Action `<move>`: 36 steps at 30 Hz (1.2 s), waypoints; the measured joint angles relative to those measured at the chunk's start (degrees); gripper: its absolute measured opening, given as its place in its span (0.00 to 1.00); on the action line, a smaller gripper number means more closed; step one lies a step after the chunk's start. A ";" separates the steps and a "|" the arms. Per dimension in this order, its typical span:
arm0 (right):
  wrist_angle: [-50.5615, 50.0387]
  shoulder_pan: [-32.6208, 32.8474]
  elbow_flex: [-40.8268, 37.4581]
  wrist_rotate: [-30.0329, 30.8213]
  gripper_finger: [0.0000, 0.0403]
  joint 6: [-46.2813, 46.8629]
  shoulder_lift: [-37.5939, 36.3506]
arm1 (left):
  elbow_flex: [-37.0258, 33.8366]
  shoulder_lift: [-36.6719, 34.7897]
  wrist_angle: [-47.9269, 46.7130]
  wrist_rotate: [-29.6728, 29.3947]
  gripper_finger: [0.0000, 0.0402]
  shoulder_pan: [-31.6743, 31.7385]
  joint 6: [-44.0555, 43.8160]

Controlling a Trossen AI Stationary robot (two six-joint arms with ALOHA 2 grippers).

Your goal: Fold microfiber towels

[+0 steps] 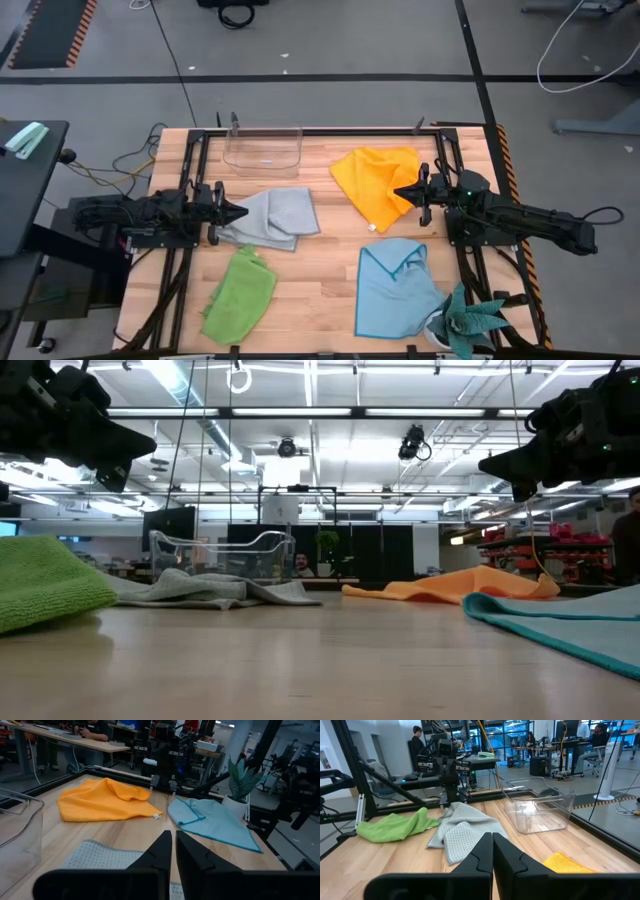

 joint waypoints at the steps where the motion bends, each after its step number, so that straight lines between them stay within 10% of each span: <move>1: 0.01 0.01 0.00 -0.02 0.02 -0.01 0.00 | -0.01 -0.02 0.35 0.00 0.07 0.01 -0.37; 9: 0.30 0.00 0.00 -0.02 0.02 0.94 0.00 | -0.01 0.00 8.52 -3.56 0.08 0.00 -10.57; 24: 21.14 0.10 0.26 0.02 0.02 42.47 0.00 | -0.01 -0.02 27.66 -23.78 0.06 0.02 -28.47; 36: 21.40 0.08 8.93 2.04 0.02 40.72 0.00 | -0.01 0.16 27.28 -28.41 0.06 0.02 -25.41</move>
